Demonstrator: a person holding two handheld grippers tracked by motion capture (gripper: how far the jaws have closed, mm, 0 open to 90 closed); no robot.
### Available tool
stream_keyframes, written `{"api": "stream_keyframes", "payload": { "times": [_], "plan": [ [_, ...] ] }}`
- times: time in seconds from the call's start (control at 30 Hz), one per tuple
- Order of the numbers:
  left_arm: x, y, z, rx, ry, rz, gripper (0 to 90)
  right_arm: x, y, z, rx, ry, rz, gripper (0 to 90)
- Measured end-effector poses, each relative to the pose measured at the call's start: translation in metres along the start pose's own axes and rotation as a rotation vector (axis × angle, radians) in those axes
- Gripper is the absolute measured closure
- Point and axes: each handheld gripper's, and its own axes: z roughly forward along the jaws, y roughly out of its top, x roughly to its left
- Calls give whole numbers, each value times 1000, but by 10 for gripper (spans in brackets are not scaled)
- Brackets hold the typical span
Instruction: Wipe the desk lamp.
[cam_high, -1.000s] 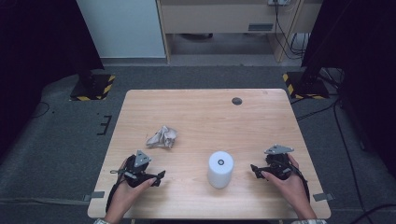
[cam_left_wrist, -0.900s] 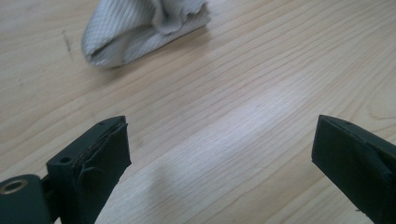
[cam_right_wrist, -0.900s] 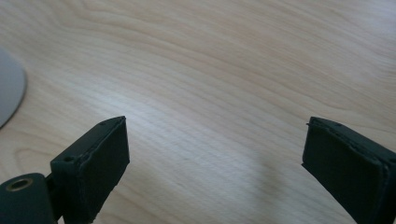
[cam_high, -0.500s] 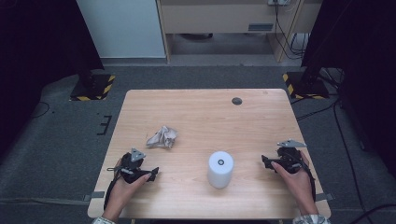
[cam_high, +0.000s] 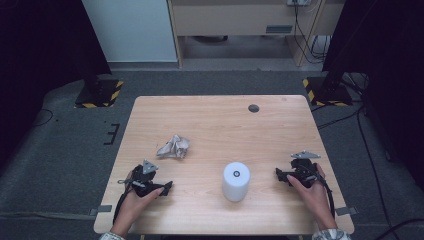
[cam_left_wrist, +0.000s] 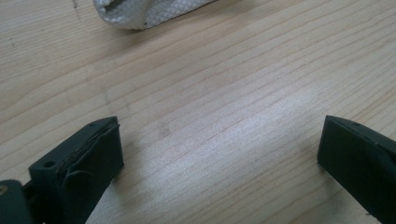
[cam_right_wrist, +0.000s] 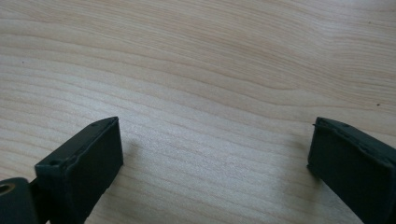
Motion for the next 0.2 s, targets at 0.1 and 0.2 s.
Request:
{"api": "stream_keyframes", "payload": {
  "times": [0.1, 0.2],
  "plan": [
    [-2, 0, 1, -11, -5, 7, 0, 2, -3, 1, -28, 0, -4, 20],
    [-2, 0, 1, -15, -7, 5, 0, 3, -3, 1, -25, 9, -8, 19]
  ]
}}
